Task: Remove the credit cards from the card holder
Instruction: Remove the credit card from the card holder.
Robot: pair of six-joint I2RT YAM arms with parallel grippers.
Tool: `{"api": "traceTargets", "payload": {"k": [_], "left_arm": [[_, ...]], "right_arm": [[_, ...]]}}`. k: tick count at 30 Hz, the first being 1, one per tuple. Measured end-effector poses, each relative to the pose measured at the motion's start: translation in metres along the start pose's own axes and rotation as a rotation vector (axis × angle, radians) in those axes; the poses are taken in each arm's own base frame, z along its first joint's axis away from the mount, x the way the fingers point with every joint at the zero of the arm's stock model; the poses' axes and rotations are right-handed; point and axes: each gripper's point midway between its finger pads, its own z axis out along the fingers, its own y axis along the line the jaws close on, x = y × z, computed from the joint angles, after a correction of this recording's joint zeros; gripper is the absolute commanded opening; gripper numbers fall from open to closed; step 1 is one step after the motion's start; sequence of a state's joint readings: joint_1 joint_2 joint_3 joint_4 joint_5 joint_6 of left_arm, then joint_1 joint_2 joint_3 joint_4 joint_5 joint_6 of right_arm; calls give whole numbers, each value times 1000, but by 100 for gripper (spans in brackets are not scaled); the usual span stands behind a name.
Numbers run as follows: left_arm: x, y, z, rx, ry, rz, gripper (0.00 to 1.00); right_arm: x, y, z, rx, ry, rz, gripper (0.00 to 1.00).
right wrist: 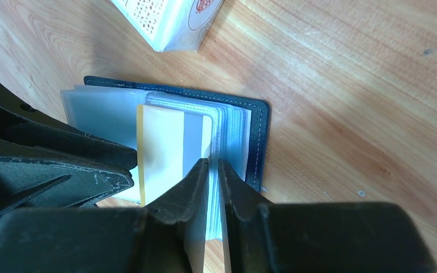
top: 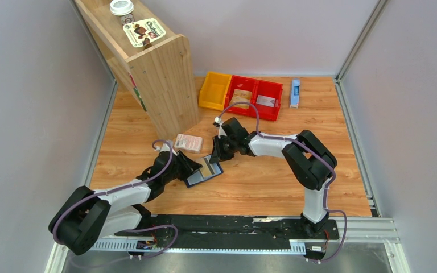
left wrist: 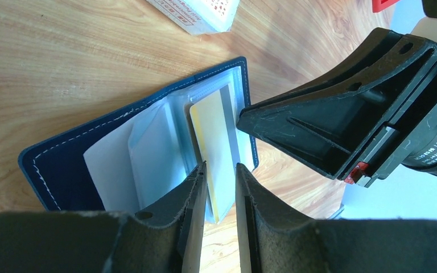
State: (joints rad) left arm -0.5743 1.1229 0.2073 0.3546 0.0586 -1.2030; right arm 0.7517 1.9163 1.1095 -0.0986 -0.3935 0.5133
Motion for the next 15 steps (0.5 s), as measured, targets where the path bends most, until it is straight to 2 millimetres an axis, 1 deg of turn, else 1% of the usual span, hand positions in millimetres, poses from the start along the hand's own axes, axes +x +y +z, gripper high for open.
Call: {"api": "traceTargets", "payload": {"k": [4, 9, 12, 13, 15], "left_arm": [[1, 1, 2, 2, 4, -1, 33], [10, 16, 8, -50, 42, -23, 36], [12, 18, 9, -62, 46, -41, 42], [11, 18, 9, -62, 43, -48, 44], [10, 17, 8, -61, 37, -55, 45]], "right_arm": [[0, 0, 0, 2, -1, 6, 17], [1, 1, 0, 2, 1, 8, 19], [1, 1, 1, 6, -1, 6, 22], [1, 1, 0, 7, -2, 5, 25], [1, 1, 0, 14, -7, 2, 26]]}}
